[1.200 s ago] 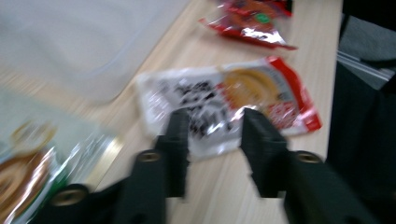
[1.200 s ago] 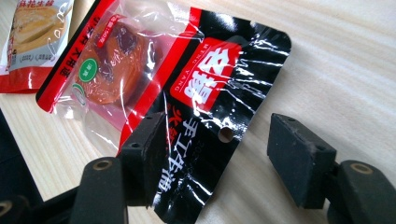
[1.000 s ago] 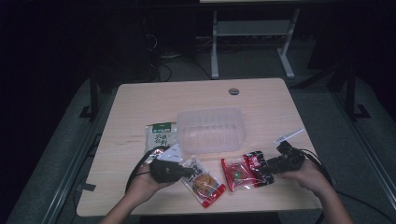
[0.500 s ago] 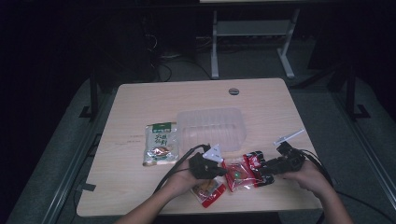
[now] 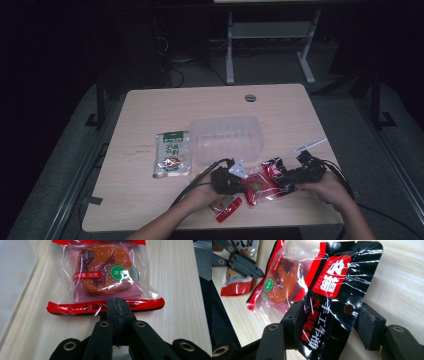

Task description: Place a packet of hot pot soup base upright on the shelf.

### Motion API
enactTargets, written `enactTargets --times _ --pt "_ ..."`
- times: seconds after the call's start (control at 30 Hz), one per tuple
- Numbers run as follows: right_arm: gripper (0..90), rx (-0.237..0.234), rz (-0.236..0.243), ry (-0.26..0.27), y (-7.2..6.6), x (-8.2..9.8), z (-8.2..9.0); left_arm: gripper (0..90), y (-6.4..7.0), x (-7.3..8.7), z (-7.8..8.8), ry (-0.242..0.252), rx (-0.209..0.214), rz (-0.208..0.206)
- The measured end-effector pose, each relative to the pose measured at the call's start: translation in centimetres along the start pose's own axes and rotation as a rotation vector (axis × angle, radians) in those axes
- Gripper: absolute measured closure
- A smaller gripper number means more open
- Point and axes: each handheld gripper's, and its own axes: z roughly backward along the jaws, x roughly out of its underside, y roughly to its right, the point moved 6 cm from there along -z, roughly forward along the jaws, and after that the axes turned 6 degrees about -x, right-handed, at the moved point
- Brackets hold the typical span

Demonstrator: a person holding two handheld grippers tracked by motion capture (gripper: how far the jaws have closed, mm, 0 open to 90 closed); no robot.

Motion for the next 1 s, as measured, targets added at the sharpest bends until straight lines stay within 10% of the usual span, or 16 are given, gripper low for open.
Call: enactTargets --times 0.33,0.63,1.0 --pt "54.9 -0.033 -0.036 0.016 0.8 0.0 0.2 89.9 -0.1 0.0 -0.5 -0.002 0.015 0.025" --pt "44.0 -0.011 -0.065 0.053 1.8 -0.3 0.9 90.0 -0.2 0.0 -0.5 0.005 0.020 0.035" --pt "60.4 -0.058 0.033 0.061 0.4 -0.9 0.4 90.0 -0.3 0.0 -0.6 0.005 0.021 0.039"
